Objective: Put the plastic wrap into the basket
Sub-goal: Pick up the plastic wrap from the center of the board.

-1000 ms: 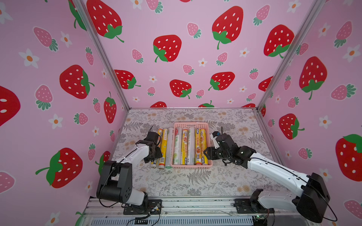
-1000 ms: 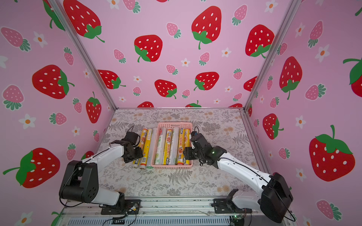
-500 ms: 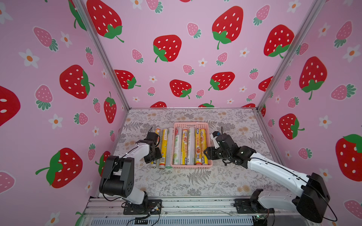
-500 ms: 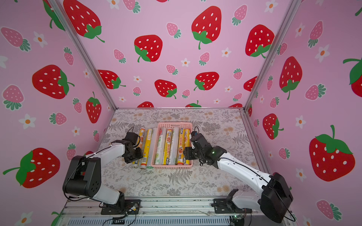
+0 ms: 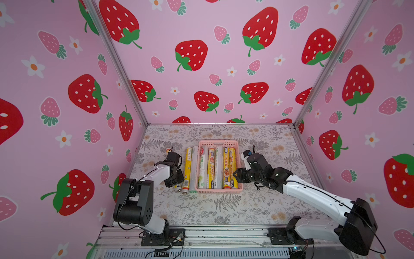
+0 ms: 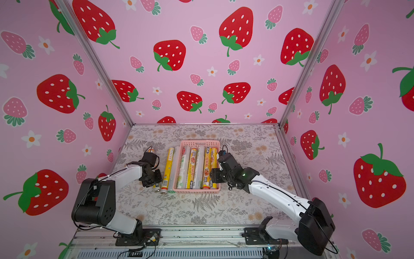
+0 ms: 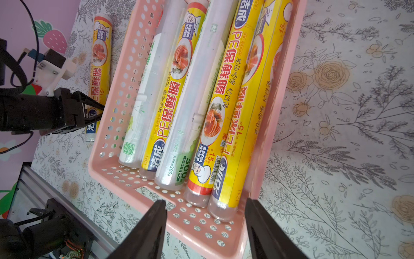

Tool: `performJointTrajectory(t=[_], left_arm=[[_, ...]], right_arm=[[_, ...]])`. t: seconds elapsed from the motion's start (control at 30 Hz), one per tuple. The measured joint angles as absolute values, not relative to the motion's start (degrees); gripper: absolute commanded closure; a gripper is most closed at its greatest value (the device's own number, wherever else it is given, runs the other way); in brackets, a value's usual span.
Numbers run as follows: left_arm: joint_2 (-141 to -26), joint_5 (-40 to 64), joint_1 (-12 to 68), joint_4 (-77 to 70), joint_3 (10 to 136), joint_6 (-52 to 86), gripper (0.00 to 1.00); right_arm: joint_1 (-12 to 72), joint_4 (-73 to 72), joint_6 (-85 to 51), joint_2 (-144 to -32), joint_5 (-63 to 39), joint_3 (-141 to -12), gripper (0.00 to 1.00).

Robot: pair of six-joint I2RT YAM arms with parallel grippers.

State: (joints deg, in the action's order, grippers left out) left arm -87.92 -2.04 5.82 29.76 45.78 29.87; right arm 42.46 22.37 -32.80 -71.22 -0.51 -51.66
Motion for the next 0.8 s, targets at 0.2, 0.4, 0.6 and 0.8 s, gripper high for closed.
performJointTrajectory(t=[0.2, 0.4, 0.6, 0.8], left_arm=[[-84.6, -1.9, 5.8, 31.6, 44.8, 30.4, 0.62], [-78.3, -1.6, 5.8, 34.0, 44.8, 31.6, 0.62], [-71.5, -0.8, 6.0, 37.7, 45.5, 32.7, 0.62], [-67.5, 0.1, 10.0, 42.8, 51.7, 33.6, 0.61]], right_arm=[[42.5, 22.4, -32.8, -70.8, -0.5, -51.7, 0.4], [42.5, 22.4, -32.9, -69.2, -0.6, -51.7, 0.39], [42.5, 22.4, -33.2, -68.4, -0.7, -51.7, 0.39], [41.6, 22.6, -33.1, -67.7, -1.2, -53.5, 0.36]])
